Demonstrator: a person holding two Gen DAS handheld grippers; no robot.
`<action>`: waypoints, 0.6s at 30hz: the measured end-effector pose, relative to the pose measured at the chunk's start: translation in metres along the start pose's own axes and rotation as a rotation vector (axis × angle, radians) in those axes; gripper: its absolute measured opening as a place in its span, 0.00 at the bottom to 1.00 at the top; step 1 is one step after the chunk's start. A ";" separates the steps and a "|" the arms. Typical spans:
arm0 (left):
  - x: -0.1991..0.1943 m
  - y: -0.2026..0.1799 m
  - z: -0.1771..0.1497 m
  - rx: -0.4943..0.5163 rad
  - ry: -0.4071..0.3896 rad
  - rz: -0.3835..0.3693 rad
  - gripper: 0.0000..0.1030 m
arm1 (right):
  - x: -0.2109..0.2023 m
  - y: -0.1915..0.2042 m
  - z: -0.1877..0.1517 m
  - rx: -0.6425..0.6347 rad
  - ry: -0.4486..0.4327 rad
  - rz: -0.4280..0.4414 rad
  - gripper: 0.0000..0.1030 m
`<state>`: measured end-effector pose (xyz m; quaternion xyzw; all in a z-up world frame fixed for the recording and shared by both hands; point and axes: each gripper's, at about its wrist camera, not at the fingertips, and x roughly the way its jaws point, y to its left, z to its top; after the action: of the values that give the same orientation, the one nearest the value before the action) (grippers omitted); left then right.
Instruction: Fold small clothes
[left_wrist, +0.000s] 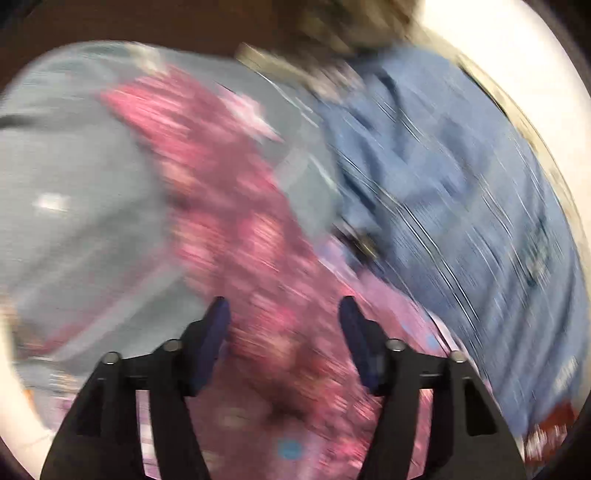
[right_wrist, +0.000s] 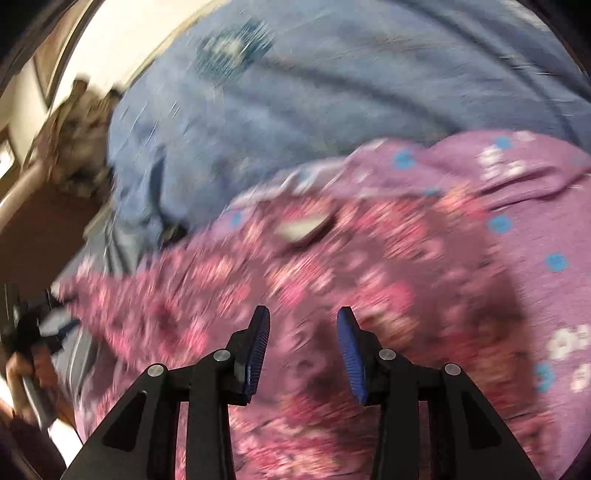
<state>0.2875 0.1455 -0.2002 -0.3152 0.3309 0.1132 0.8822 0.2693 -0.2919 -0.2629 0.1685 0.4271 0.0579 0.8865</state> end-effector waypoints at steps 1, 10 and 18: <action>-0.007 0.015 0.004 -0.042 -0.025 0.037 0.64 | 0.009 0.005 -0.003 -0.028 0.033 -0.028 0.40; -0.013 0.084 0.050 -0.202 0.028 -0.028 0.78 | 0.010 0.015 0.001 -0.055 0.026 -0.033 0.42; 0.027 0.076 0.099 -0.286 0.094 -0.141 0.78 | 0.009 0.019 -0.002 -0.083 0.029 -0.053 0.43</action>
<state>0.3280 0.2662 -0.1969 -0.4649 0.3295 0.0820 0.8177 0.2742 -0.2712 -0.2634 0.1194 0.4415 0.0543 0.8876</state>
